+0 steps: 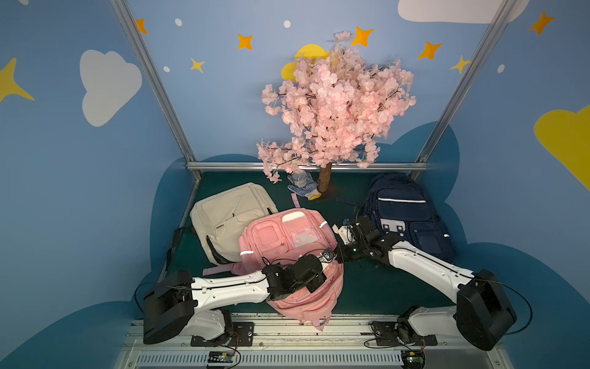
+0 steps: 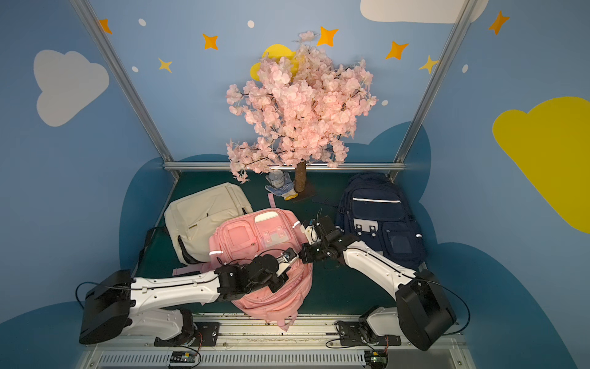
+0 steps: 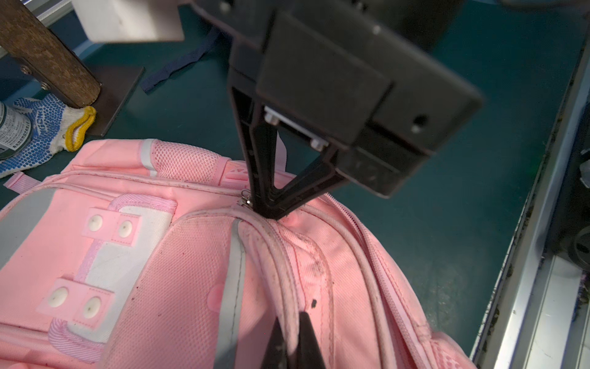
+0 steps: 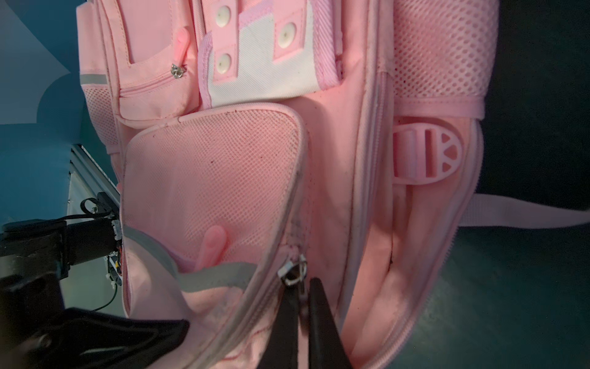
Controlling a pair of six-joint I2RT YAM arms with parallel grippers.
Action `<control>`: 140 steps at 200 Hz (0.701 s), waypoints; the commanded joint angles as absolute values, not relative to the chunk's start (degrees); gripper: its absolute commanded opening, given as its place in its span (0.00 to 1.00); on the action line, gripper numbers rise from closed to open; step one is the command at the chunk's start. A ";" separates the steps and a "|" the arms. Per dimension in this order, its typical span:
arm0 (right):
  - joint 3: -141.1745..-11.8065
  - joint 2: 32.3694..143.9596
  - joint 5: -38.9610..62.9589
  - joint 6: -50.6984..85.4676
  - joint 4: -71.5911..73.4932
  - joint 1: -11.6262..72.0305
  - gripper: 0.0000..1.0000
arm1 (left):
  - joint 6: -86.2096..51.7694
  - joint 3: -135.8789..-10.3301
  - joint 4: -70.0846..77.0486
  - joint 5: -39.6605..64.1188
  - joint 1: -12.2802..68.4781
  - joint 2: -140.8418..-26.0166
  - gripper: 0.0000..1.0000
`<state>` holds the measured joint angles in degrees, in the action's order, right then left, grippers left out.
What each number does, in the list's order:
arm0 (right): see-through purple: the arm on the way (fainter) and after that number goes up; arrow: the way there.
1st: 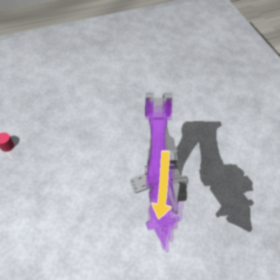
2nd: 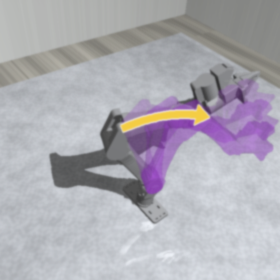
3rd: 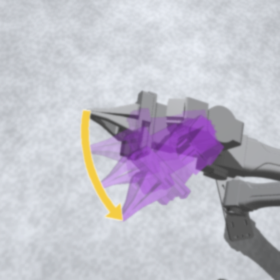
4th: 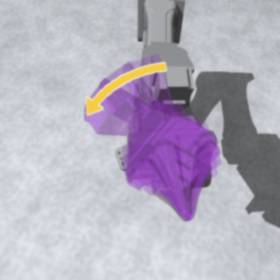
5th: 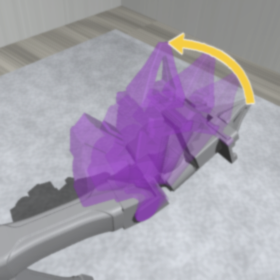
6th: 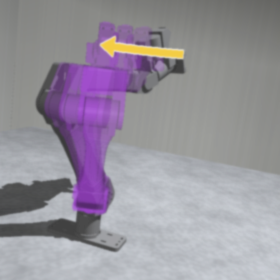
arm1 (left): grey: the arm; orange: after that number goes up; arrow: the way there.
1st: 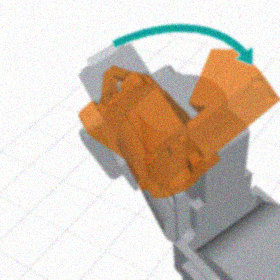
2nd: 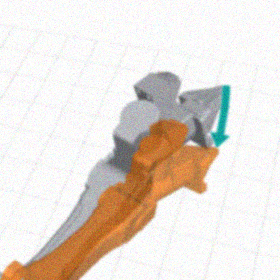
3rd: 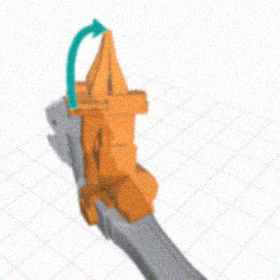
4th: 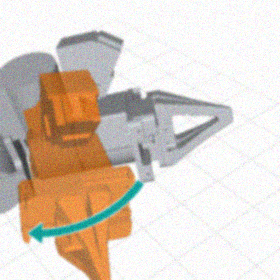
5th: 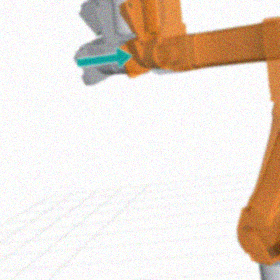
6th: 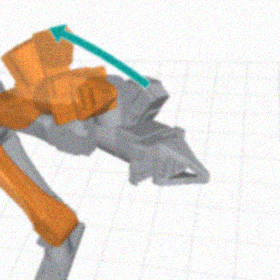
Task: Zip up the backpack
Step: Zip the zipper on the backpack, then pick up the backpack from the center of the board.
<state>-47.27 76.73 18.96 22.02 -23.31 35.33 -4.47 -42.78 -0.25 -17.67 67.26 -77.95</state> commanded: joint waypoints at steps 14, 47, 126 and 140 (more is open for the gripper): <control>-49.42 71.24 3.70 23.19 -22.88 31.25 0.29 | -6.73 -51.33 -1.68 -9.41 69.00 -80.74 0.06; -45.23 62.21 -1.56 28.62 -26.82 31.17 0.55 | -8.49 -58.93 -7.95 -11.69 67.38 -87.62 0.39; -30.25 47.27 1.58 45.41 -26.88 36.90 0.67 | -35.10 -48.27 -31.68 -18.97 46.35 -65.02 0.75; -29.72 48.35 -0.97 49.74 -26.99 40.09 0.67 | -37.04 -45.63 -36.73 -19.74 39.34 -60.59 0.77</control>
<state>-30.92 47.66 1.26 39.42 -26.65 35.88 -27.24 -49.67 -21.76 -17.21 47.79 -66.98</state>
